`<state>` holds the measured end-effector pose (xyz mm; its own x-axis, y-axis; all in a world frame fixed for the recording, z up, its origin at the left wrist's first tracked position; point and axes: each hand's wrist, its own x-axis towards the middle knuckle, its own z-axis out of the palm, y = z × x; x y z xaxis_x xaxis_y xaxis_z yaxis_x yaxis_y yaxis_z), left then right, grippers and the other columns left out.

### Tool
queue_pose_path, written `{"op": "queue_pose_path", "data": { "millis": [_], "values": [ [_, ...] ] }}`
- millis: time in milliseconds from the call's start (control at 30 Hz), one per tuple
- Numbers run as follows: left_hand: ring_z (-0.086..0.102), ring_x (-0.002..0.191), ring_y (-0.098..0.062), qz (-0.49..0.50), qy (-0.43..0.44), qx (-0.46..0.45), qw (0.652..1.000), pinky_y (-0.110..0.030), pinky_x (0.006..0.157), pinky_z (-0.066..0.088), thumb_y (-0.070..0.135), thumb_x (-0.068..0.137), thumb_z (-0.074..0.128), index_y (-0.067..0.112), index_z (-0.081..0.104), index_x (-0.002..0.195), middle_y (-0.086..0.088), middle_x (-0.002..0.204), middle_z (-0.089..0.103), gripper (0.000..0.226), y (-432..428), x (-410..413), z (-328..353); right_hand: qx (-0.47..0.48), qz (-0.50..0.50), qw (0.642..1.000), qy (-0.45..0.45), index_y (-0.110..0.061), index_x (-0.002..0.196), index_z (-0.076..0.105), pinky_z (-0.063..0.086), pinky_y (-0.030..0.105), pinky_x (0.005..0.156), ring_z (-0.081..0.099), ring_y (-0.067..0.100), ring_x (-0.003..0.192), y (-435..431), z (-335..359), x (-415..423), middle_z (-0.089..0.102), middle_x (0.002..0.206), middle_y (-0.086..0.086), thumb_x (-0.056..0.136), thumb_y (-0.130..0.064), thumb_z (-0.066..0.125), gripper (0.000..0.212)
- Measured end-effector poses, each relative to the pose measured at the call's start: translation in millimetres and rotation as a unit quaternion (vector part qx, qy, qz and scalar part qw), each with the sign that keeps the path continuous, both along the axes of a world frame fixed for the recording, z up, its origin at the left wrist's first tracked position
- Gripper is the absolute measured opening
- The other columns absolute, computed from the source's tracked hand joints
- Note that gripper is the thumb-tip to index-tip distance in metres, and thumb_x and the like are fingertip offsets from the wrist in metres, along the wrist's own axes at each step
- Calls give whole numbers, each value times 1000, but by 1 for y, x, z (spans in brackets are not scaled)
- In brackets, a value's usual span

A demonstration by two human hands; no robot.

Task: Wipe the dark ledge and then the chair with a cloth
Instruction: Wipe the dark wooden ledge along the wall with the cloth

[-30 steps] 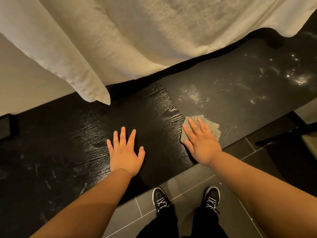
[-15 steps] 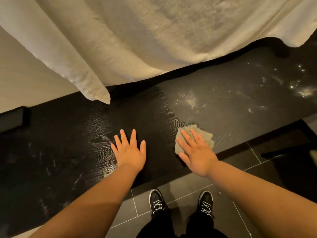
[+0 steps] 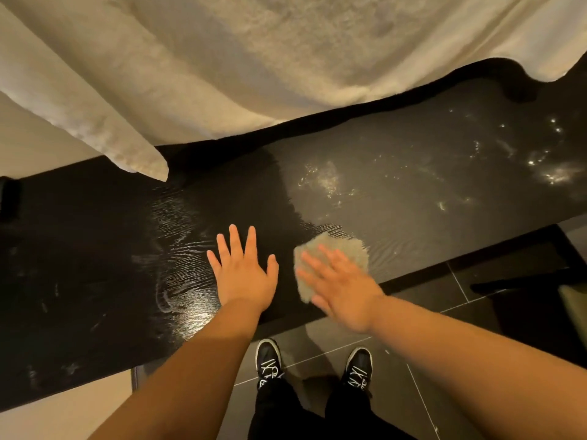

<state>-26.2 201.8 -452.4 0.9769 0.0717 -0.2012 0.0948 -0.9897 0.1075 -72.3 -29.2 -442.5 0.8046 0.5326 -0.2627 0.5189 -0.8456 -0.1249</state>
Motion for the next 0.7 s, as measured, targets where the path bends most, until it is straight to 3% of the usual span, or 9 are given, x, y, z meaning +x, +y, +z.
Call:
{"op": "queue_pose_path", "data": {
  "millis": [133,333,467,600,700],
  "values": [
    [0,161,-37,-5,-14,7,1000,-62,128,5,63,99,30,31,15,167,-9,176,5,77,2,1,-5,29,131,991,3,-32,161,25,8,50,127,-1,29,159,-21,-4,8,9,172,-2,107,-49,29,57],
    [1,162,-35,4,-23,7,1000,-60,129,6,62,99,31,31,18,167,-8,176,7,76,-1,-1,-4,32,-26,999,-2,-28,163,23,17,53,126,1,31,158,-33,-5,49,11,172,-1,106,-53,25,62],
    [-2,162,-33,4,-16,10,1000,-58,130,4,64,98,28,32,16,167,-7,176,4,77,-1,0,-1,33,69,997,-15,-27,164,15,6,53,127,-10,33,158,-23,-9,12,0,173,3,107,-49,26,62],
    [-3,162,-33,4,-16,5,1000,-58,130,3,64,97,29,33,16,167,-6,176,3,77,1,1,-1,45,180,983,-2,-31,161,28,14,51,127,2,29,159,-38,-9,42,11,172,-1,108,-47,31,56],
    [-4,162,-32,11,-13,3,1000,-57,130,3,64,97,31,34,16,167,-5,177,2,77,-1,2,0,47,91,995,4,-30,161,28,16,51,127,5,27,159,-38,-6,85,12,172,-3,107,-49,28,57]
  ]
}}
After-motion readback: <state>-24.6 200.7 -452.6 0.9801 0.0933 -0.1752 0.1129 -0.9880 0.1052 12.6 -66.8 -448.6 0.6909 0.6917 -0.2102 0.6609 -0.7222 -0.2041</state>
